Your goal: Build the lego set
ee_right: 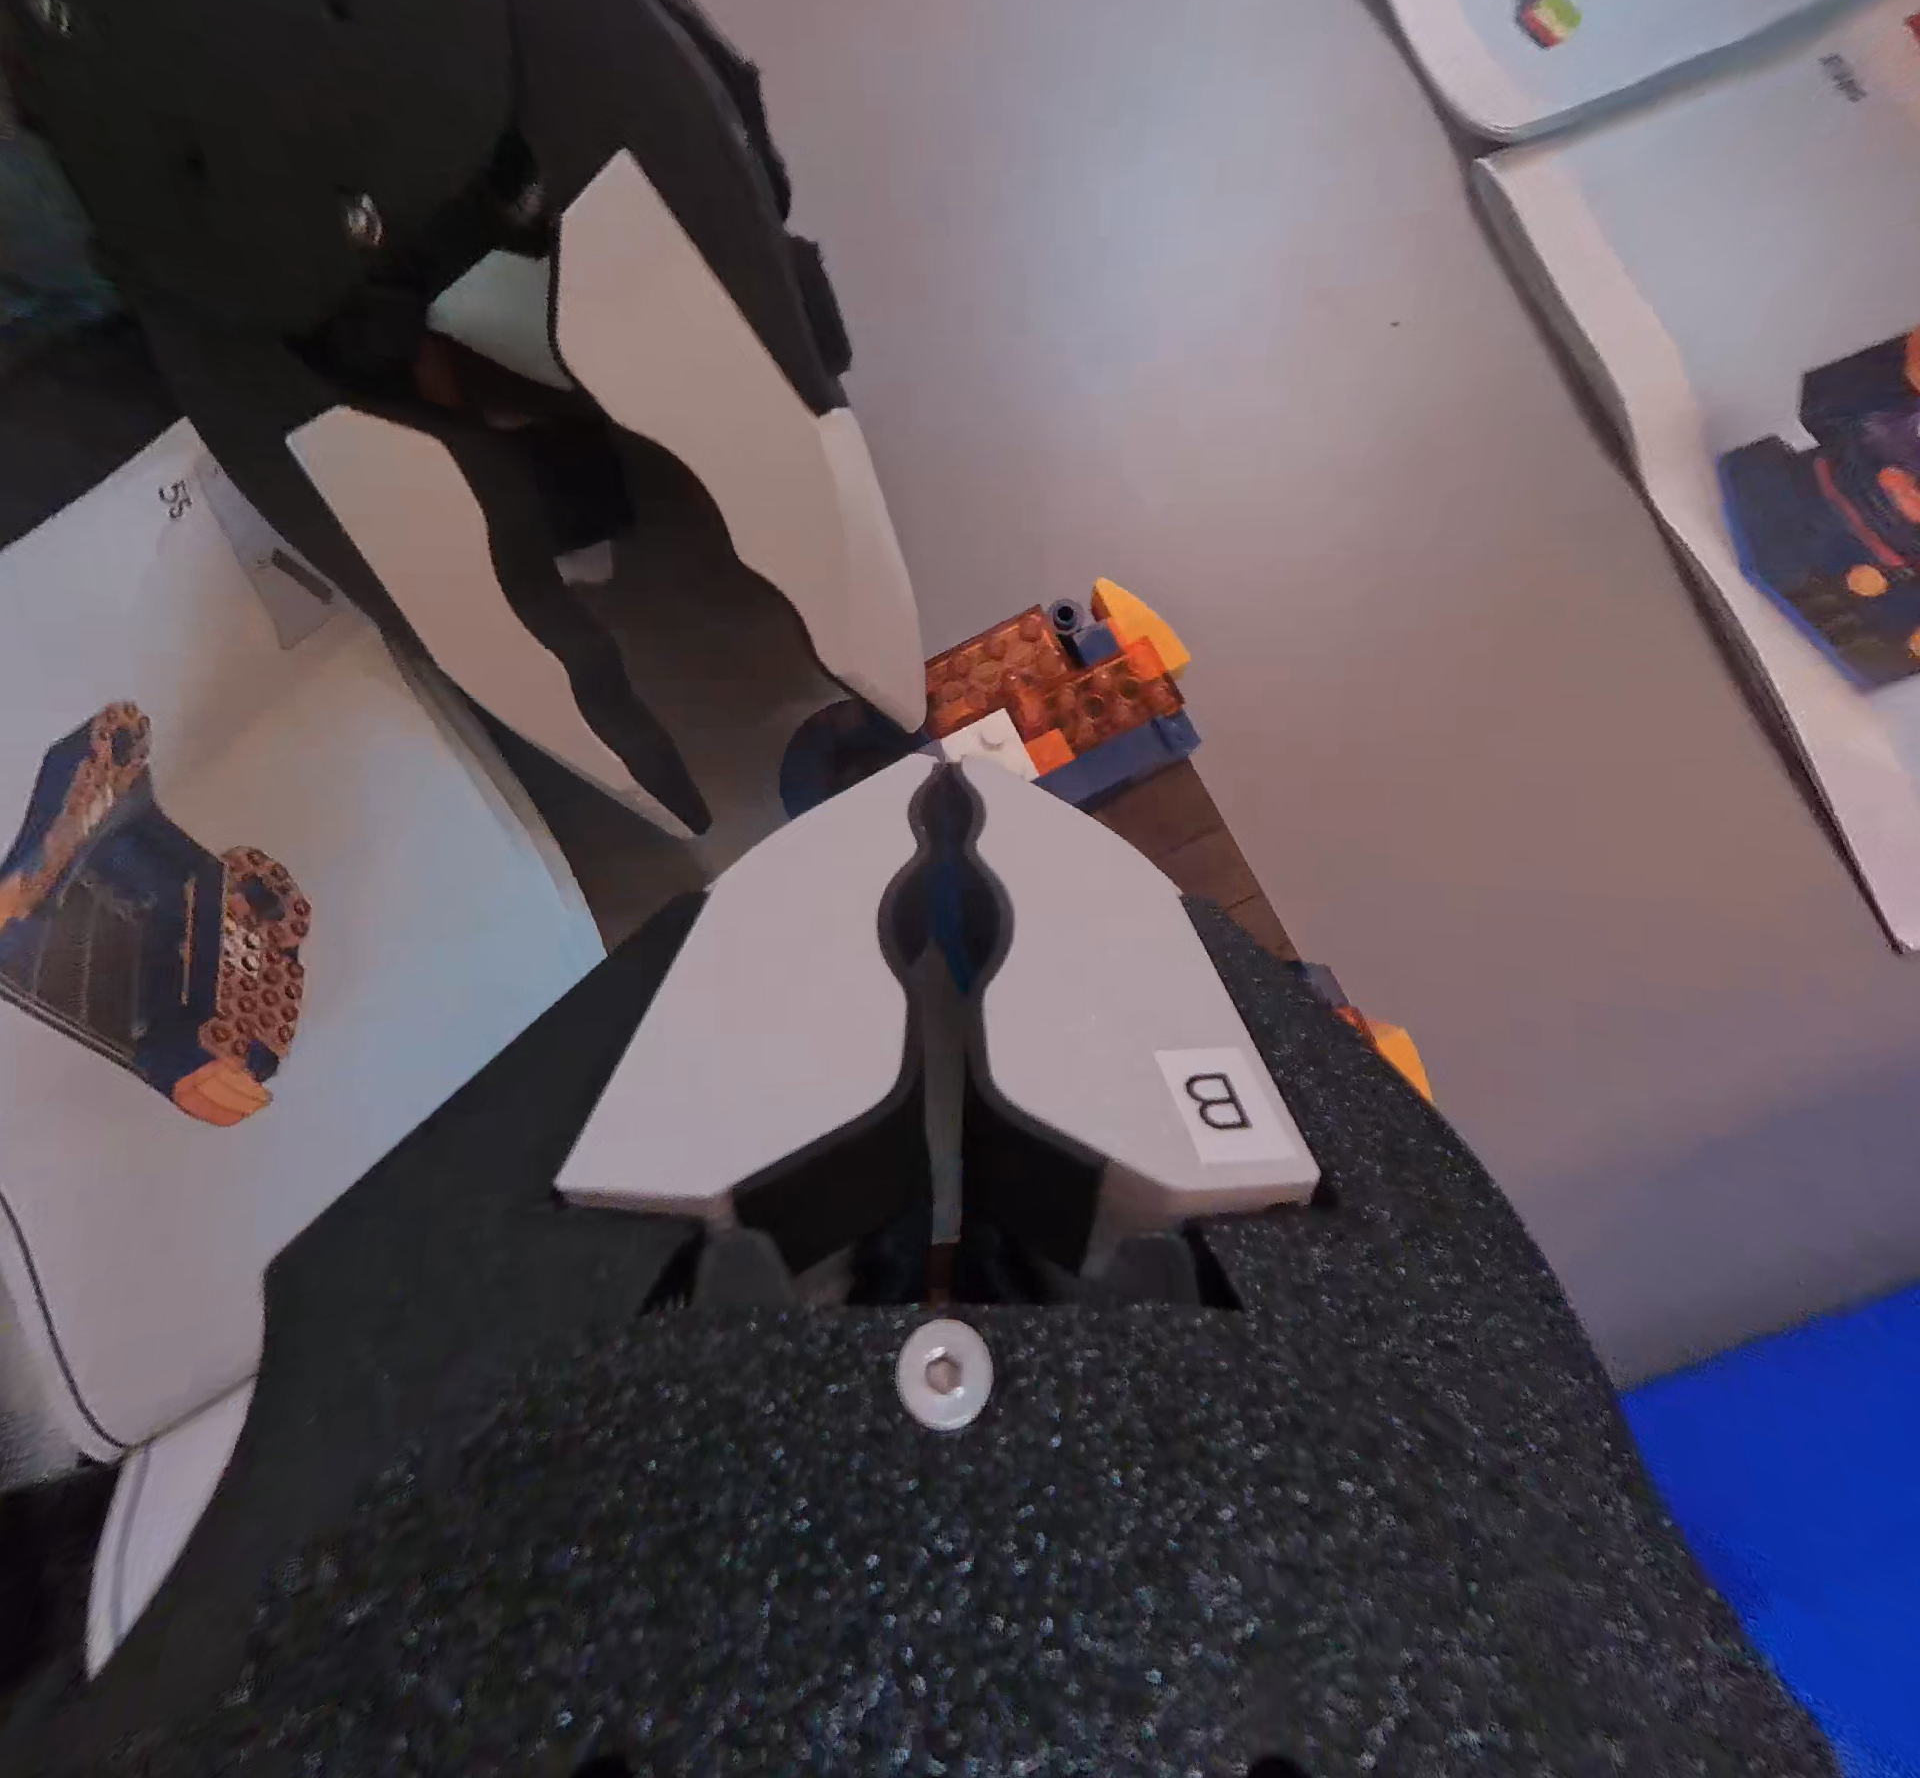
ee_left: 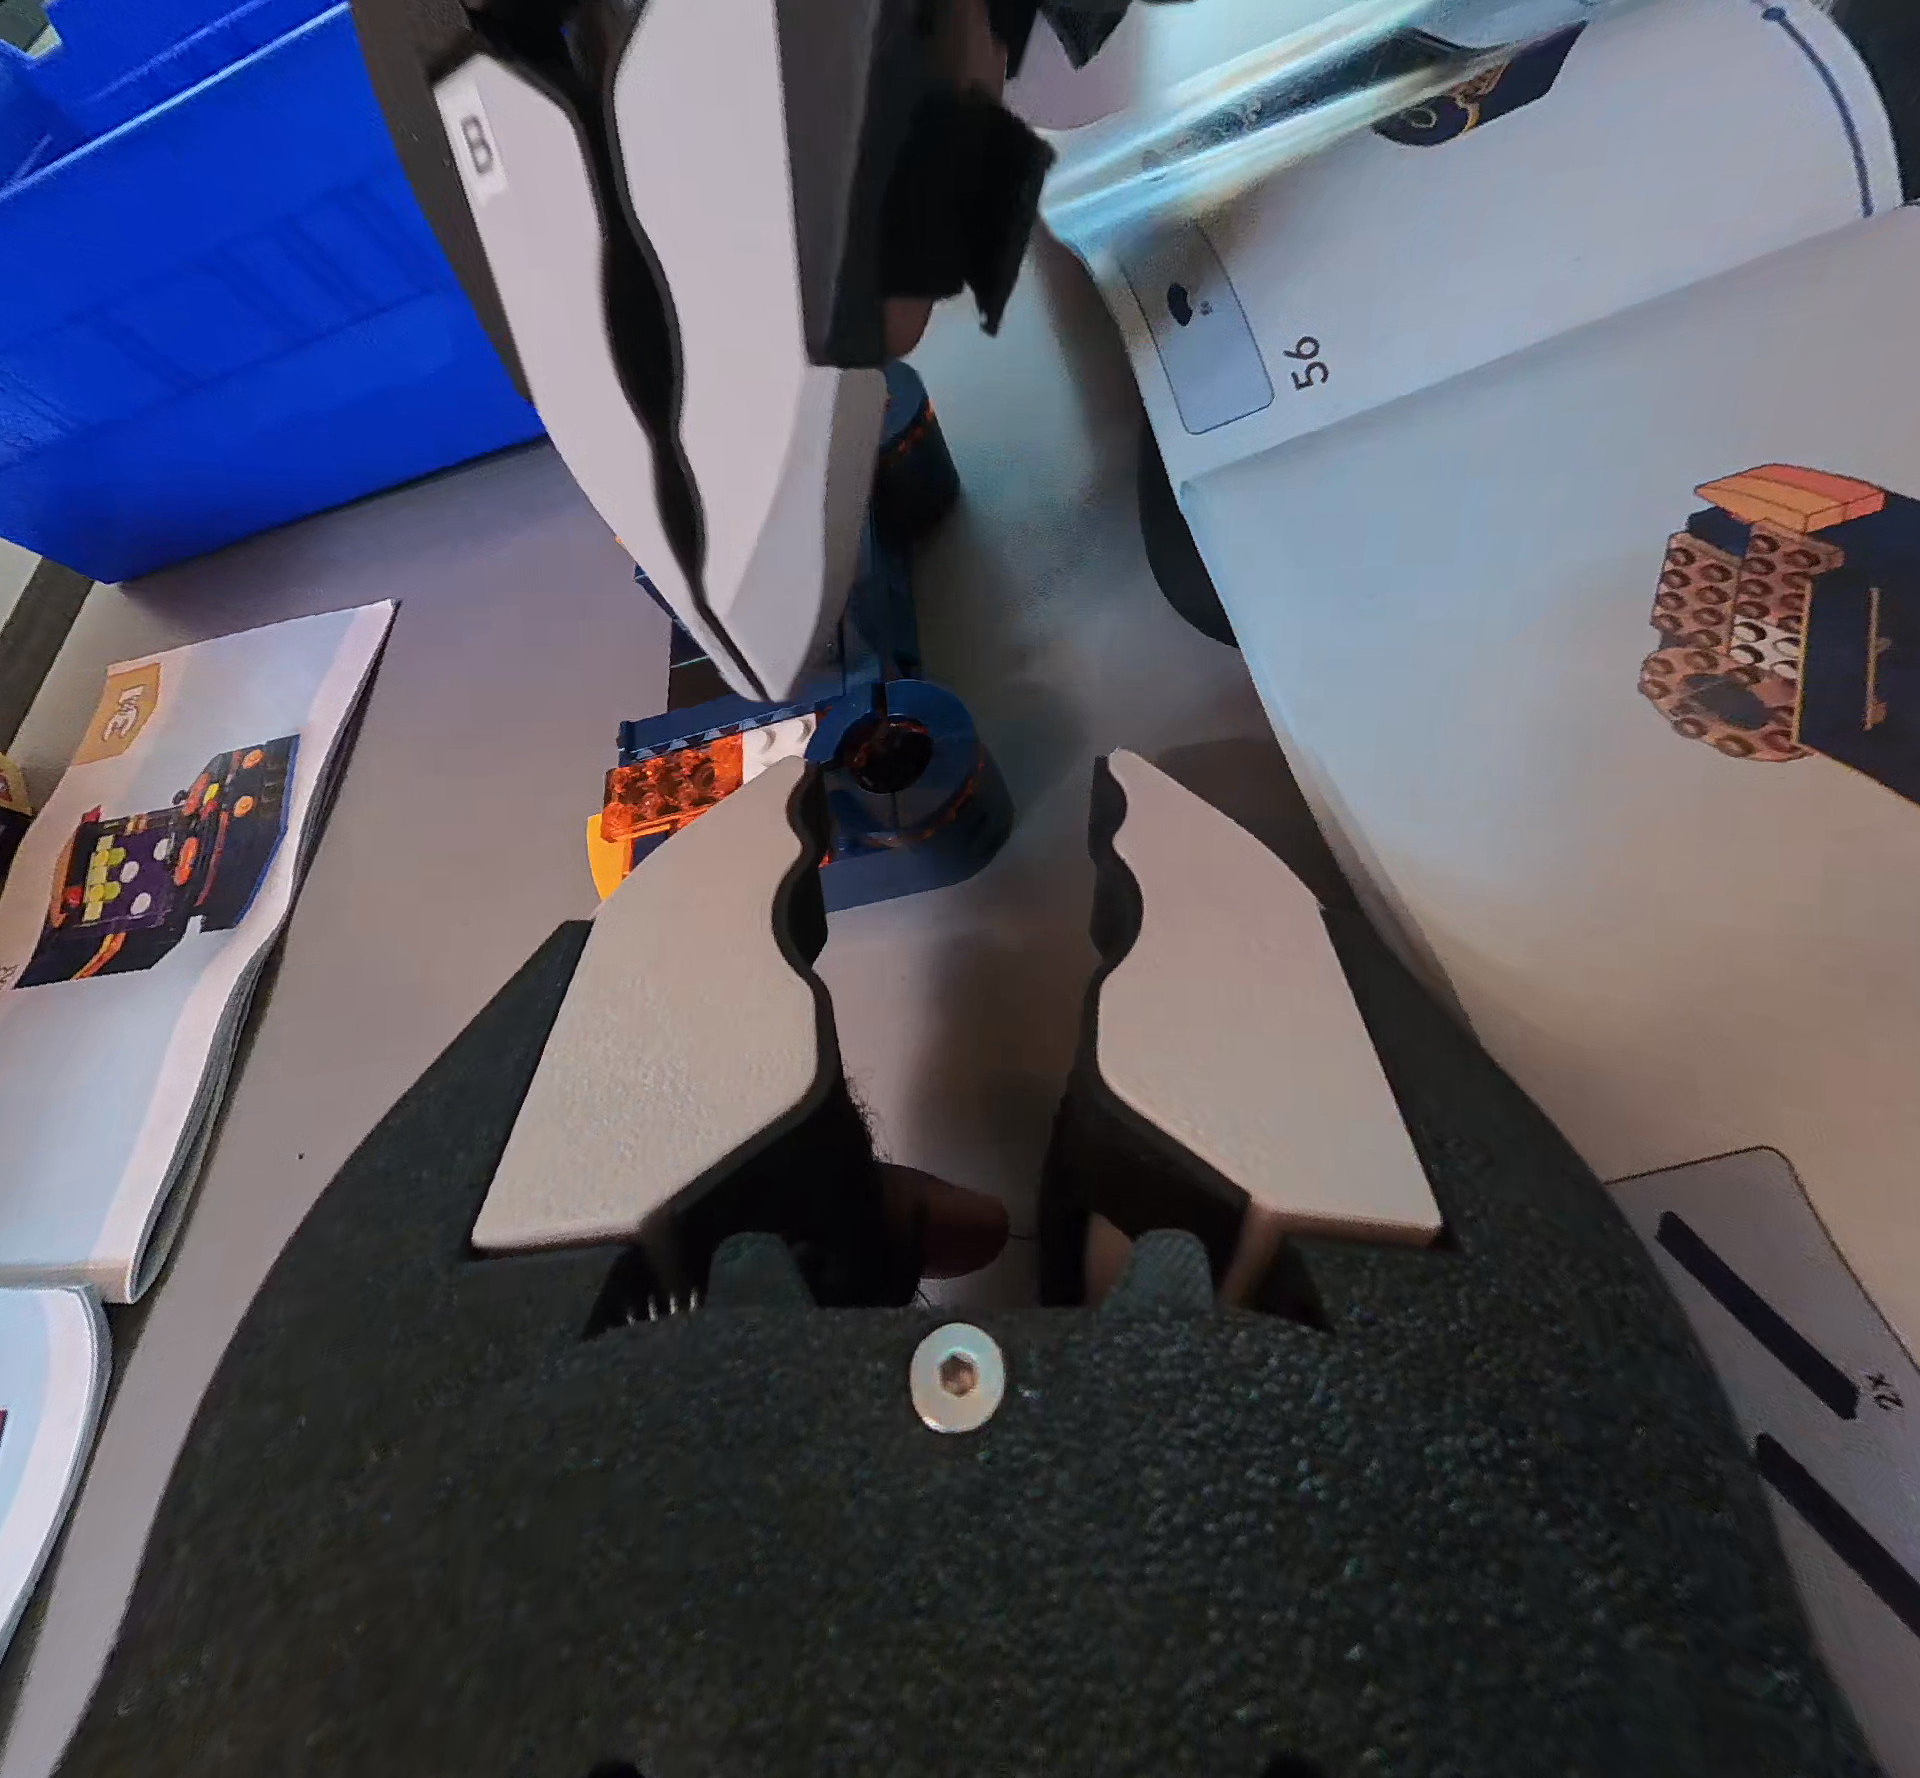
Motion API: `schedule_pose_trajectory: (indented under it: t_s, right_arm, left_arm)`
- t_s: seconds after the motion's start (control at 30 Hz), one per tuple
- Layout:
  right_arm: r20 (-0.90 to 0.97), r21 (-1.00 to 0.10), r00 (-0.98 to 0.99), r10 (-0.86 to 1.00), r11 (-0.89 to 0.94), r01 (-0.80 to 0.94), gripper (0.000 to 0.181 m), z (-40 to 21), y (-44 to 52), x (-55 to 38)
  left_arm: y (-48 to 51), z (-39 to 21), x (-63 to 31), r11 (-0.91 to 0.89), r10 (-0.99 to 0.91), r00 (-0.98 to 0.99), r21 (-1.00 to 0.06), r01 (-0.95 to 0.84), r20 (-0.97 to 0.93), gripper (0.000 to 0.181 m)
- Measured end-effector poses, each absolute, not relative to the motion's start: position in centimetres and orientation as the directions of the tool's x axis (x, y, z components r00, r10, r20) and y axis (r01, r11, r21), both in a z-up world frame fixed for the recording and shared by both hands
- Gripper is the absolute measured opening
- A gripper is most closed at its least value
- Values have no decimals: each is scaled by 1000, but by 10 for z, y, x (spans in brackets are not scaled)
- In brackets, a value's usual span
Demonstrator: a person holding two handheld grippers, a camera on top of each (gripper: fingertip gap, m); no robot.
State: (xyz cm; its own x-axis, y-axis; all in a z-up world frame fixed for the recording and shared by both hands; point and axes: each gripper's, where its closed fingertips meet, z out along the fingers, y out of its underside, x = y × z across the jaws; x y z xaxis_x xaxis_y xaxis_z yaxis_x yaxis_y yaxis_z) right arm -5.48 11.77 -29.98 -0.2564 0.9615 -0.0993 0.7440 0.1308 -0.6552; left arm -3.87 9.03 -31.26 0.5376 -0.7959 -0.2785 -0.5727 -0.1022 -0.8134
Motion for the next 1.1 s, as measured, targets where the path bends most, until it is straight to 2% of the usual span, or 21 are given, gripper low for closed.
schedule_pose_trajectory:
  t_s: [0.2, 0.37, 0.47, 1.1]
  right_arm:
    - [-54, -636, -329, 943, 221, 739, 0, -309, 114, -51]
    - [-15, -634, -377, 926, 283, 720, 0, -308, 111, -51]
    - [23, -617, -424, 905, 346, 707, 0, -308, 112, -51]
    - [26, -607, -549, 835, 450, 655, 0, -309, 109, -51]
  left_arm:
    - [94, -313, -41, -125, -777, 564, -810, -573, -279, 43]
    - [99, -312, -45, -141, -753, 594, -814, -563, -281, 31]
    - [99, -312, -45, -141, -754, 594, -814, -563, -281, 31]
    - [99, -313, -44, -142, -757, 592, -814, -563, -277, 30]
